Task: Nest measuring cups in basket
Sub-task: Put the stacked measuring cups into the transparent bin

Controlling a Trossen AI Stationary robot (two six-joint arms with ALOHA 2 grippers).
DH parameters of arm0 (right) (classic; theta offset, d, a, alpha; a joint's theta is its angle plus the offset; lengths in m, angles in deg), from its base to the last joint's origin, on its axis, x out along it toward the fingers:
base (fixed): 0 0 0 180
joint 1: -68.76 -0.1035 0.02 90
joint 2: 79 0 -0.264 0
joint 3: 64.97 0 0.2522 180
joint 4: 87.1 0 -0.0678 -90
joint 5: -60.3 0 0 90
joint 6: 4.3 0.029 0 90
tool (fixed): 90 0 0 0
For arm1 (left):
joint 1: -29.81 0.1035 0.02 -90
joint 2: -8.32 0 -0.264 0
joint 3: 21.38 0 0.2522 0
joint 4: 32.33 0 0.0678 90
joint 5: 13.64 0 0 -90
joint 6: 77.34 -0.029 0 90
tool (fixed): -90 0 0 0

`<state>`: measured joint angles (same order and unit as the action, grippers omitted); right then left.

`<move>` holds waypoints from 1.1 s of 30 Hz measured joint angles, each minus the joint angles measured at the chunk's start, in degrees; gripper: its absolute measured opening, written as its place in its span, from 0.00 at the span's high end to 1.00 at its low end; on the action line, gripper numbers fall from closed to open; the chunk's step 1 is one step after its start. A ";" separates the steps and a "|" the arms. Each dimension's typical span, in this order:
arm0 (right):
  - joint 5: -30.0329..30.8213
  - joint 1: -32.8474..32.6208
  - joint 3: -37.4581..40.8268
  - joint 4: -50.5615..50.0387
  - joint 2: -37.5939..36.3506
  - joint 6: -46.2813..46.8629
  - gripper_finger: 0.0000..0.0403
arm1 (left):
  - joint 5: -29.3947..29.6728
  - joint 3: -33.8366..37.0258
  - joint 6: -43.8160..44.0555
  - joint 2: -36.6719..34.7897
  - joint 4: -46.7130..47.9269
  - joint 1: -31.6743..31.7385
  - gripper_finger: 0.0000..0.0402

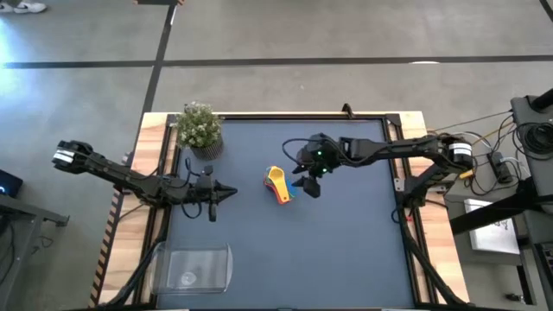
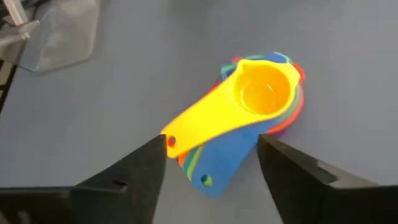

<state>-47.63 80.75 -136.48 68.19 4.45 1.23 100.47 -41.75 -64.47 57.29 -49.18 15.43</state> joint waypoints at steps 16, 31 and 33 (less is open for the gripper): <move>0.02 -0.61 -5.49 -0.38 8.12 5.41 0.04 | 0.49 0.00 0.09 0.43 0.17 0.00 1.00; 0.04 -1.75 -20.28 -20.14 18.46 4.51 0.04 | 0.53 0.00 0.28 0.57 0.18 0.01 1.00; 0.07 -1.71 -21.79 -21.14 18.67 3.87 0.04 | 0.53 0.00 0.28 0.57 0.17 0.00 1.00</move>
<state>-47.56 79.04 -158.27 47.05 23.12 5.09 101.01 -41.75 -64.19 57.86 -49.01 15.43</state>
